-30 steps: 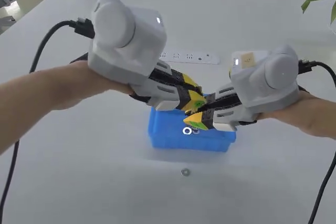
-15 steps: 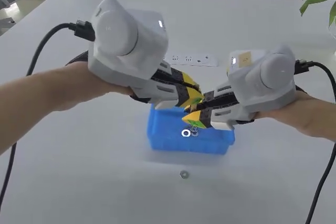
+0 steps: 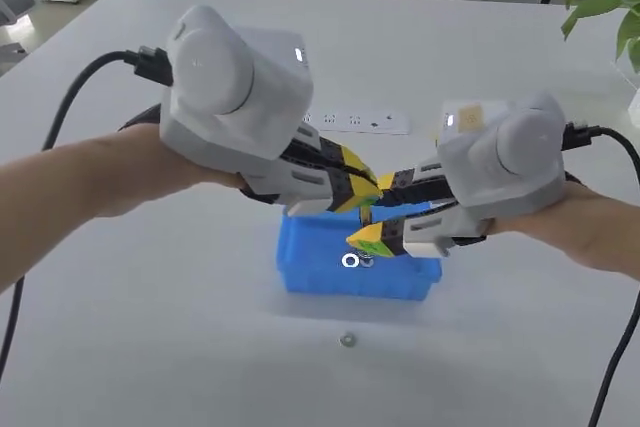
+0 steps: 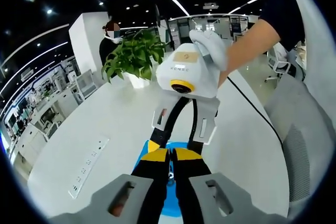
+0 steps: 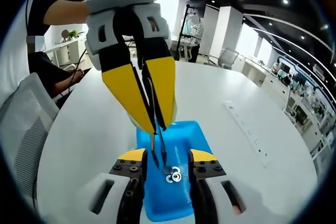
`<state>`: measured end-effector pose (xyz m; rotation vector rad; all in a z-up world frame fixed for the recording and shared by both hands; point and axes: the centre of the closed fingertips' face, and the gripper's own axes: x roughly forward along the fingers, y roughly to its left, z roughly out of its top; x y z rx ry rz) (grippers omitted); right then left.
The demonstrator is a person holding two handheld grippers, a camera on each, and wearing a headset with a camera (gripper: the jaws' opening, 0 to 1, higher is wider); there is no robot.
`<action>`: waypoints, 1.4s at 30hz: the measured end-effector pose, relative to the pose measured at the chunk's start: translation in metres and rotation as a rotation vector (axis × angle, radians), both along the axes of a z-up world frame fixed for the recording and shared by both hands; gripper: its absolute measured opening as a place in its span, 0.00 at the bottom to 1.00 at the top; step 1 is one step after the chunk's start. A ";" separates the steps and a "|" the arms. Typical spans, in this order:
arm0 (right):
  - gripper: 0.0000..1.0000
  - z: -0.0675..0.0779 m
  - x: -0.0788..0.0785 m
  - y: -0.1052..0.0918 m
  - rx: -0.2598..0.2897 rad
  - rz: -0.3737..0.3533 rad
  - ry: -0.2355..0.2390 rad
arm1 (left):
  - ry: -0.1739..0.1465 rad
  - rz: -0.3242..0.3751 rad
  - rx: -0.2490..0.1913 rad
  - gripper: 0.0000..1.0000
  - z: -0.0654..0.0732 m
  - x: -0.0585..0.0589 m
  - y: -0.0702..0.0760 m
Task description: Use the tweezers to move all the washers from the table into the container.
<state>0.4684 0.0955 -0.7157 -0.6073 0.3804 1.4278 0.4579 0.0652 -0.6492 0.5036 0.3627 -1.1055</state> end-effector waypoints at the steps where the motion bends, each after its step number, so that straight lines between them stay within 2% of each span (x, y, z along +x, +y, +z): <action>1: 0.34 -0.001 -0.001 -0.003 -0.004 -0.006 0.003 | 0.000 -0.001 0.002 0.06 0.000 -0.001 0.000; 7: 0.42 0.000 -0.004 -0.015 0.010 -0.038 0.013 | -0.004 0.000 0.011 0.06 0.002 -0.004 0.002; 10: 0.46 0.000 -0.011 -0.020 0.025 -0.042 0.032 | -0.006 -0.001 0.011 0.06 0.004 -0.007 0.001; 13: 0.52 0.000 -0.016 -0.025 0.033 -0.055 0.045 | -0.010 -0.003 0.016 0.06 0.004 -0.007 0.001; 20: 0.67 0.000 -0.024 -0.036 0.051 -0.093 0.051 | -0.012 -0.007 0.023 0.06 0.006 -0.015 0.001; 29: 0.76 0.004 -0.040 -0.052 0.073 -0.127 0.060 | -0.011 0.006 0.021 0.06 0.009 -0.029 0.005; 35: 0.82 0.003 -0.053 -0.065 0.094 -0.158 0.075 | -0.018 -0.009 0.012 0.06 0.018 -0.043 -0.001; 38: 0.85 -0.003 -0.059 -0.071 0.079 -0.169 0.083 | -0.017 -0.017 0.026 0.06 0.014 -0.048 -0.002; 40: 0.88 0.000 -0.063 -0.072 0.130 -0.203 0.126 | -0.027 -0.013 0.052 0.06 0.009 -0.050 0.000; 41: 0.89 0.002 -0.066 -0.073 0.148 -0.210 0.140 | -0.020 -0.011 0.051 0.06 0.007 -0.051 0.001; 42: 0.91 0.002 -0.068 -0.077 0.143 -0.207 0.133 | -0.005 -0.005 0.042 0.06 0.005 -0.054 0.001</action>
